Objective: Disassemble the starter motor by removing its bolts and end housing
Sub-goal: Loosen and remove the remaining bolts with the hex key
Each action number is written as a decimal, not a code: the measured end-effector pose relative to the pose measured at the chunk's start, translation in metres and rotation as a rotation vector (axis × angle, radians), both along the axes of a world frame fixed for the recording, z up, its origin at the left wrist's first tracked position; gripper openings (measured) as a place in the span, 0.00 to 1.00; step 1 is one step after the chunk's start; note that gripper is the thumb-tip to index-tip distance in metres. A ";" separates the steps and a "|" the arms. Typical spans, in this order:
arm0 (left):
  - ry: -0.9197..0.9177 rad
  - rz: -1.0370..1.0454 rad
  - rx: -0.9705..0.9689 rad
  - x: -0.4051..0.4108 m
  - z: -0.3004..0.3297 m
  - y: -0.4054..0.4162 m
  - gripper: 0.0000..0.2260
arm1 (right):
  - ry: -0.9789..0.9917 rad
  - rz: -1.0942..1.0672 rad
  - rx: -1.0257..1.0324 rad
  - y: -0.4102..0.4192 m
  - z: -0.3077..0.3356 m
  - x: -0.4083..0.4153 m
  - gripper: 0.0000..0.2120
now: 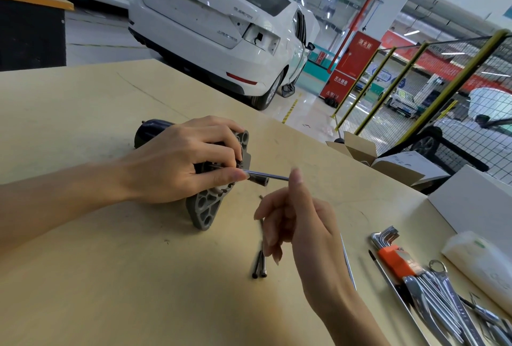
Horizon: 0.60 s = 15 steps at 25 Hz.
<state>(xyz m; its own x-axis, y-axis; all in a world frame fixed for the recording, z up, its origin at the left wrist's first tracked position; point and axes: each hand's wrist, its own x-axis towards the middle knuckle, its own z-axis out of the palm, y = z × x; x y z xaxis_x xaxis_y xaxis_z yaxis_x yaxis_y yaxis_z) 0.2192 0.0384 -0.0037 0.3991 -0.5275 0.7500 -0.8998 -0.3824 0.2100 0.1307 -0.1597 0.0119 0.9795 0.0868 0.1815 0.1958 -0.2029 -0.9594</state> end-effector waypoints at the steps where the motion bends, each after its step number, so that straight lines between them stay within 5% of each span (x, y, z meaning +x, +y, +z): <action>1: -0.003 0.001 0.000 0.000 0.000 0.000 0.16 | 0.027 0.015 0.021 -0.001 0.000 0.001 0.31; 9: -0.011 0.002 0.012 0.001 0.000 0.001 0.16 | 0.305 0.097 0.108 -0.007 0.002 0.007 0.29; 15: -0.030 0.001 0.019 0.000 0.000 0.001 0.15 | 0.305 0.077 0.056 -0.008 0.003 0.007 0.24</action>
